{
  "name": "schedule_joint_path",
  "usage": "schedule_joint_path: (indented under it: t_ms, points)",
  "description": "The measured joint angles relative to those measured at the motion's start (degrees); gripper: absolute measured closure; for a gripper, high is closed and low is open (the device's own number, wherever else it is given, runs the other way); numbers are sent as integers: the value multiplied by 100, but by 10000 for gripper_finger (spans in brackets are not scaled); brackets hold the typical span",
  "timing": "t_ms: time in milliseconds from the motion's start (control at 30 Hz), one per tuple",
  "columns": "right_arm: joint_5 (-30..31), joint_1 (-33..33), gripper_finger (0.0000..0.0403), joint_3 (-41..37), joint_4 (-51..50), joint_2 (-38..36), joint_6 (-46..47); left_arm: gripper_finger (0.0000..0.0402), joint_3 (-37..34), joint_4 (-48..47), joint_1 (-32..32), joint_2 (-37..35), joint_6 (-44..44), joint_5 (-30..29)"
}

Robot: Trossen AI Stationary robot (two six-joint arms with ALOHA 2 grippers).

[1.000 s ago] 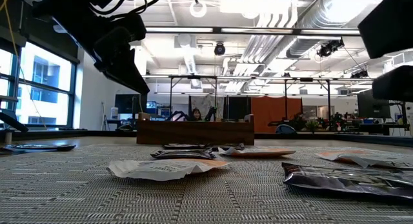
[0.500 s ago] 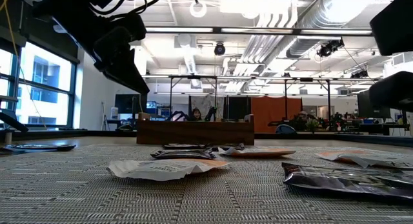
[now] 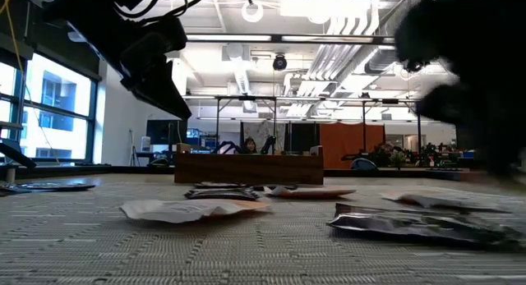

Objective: Pick & Place Tea
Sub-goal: Put the orange tea bag into the right section of the wooden organizer

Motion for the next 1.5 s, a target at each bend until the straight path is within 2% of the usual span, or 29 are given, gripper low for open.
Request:
schedule_joint_path:
  t_ms: [167, 267, 433, 500, 533, 600, 767, 867, 967, 1167, 1500]
  points:
    - [838, -272, 397, 0, -30, -565, -617, 298, 0, 431, 0, 0, -1, 93]
    - [2573, -436, 389, 13, 119, -811, -1170, 298, 0, 788, 0, 0, 1, 147]
    - [6189, -879, 390, 16, 800, -822, -1488, 298, 0, 1428, 0, 0, 268, 12]
    - [7068, -1155, 395, 22, 1224, -800, -1257, 298, 0, 1694, 0, 0, 479, -74]
    - [7243, -1305, 397, 22, 1413, -796, -1151, 298, 0, 1840, 0, 0, 576, -101]
    - [7163, -1607, 399, 22, 1833, -794, -1048, 298, 0, 2132, 0, -1, 715, -201]
    - [5703, -2242, 390, 24, 2674, -791, -1312, 298, 0, 2754, 0, -2, 815, -577]
    - [5203, -2433, 391, 24, 3171, -791, -1579, 298, 0, 3022, 0, 29, 807, -875]
    - [5000, -2493, 398, 24, 3674, -791, -1919, 298, 2, 3170, 0, 93, 791, -1112]
    - [4685, -2509, 391, 28, 4504, -792, -2435, 298, 4, 3612, 2, 295, 832, -1189]
    - [4468, -2583, 396, 30, 4714, -796, -2487, 298, 34, 4325, 2, 439, 1399, -1154]
